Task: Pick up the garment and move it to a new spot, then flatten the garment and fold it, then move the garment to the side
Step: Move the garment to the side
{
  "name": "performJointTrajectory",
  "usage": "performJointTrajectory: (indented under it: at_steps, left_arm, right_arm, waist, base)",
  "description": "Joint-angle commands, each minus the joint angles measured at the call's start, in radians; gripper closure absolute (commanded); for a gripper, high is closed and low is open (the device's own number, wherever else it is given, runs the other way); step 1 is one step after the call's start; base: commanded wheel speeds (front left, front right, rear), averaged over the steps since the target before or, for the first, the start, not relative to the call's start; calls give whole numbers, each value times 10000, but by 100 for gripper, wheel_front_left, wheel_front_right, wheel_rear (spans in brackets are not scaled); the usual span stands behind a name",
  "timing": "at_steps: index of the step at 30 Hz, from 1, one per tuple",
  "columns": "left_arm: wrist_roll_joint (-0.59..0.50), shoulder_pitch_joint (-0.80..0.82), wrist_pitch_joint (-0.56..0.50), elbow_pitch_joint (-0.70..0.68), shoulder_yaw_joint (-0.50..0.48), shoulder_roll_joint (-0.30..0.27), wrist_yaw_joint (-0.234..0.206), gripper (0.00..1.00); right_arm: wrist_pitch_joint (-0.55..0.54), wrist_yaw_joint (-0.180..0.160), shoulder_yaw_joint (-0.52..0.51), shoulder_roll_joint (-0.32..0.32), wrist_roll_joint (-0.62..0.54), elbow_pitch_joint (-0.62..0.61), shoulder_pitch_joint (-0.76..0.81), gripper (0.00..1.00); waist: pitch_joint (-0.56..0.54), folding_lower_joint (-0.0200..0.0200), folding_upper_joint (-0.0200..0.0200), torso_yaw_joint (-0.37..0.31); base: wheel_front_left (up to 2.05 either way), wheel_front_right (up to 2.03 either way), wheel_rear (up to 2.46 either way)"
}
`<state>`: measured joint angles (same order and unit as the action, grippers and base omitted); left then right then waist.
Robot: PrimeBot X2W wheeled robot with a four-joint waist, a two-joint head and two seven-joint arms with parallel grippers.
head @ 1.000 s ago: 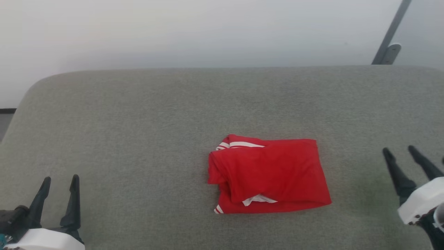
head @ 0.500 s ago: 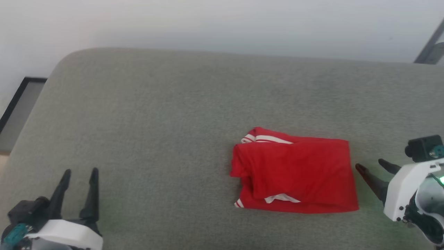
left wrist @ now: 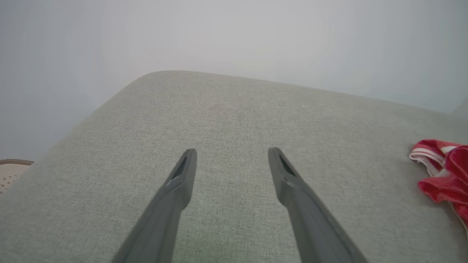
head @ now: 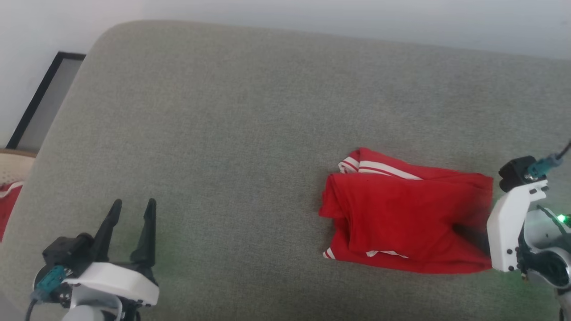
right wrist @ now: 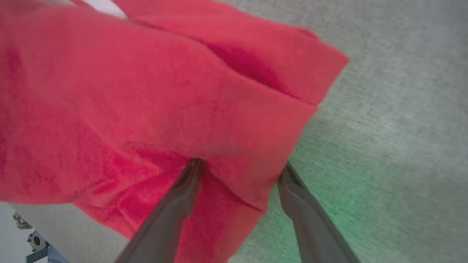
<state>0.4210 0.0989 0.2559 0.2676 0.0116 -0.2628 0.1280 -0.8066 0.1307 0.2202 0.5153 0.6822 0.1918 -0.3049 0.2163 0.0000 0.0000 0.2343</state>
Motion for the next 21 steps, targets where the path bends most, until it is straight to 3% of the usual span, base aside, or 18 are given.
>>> performJointTrajectory:
  at_steps: [1,7,9,21]
  left_arm:
    - [-39,222,49,69,78,67,23,0]
    - [-8,496,75,279,285,164,24,0]
    - [28,566,86,345,331,182,25,0]
    - [347,733,95,395,289,129,27,0]
  right_arm:
    - [-346,-2,75,-122,-72,145,-68,0]
    - [-1125,-2,167,-266,-152,347,-134,0]
    - [-1275,-2,171,-254,-147,295,-135,100]
    - [-1438,-11,-680,-105,-400,-310,-741,100]
  waist:
    - [151,0,0,137]
    - [296,0,0,314]
    - [326,0,0,354]
    - [532,0,0,39]
  base:
    - [0,0,0]
    - [0,0,0]
    - [0,0,0]
    - [0,0,0]
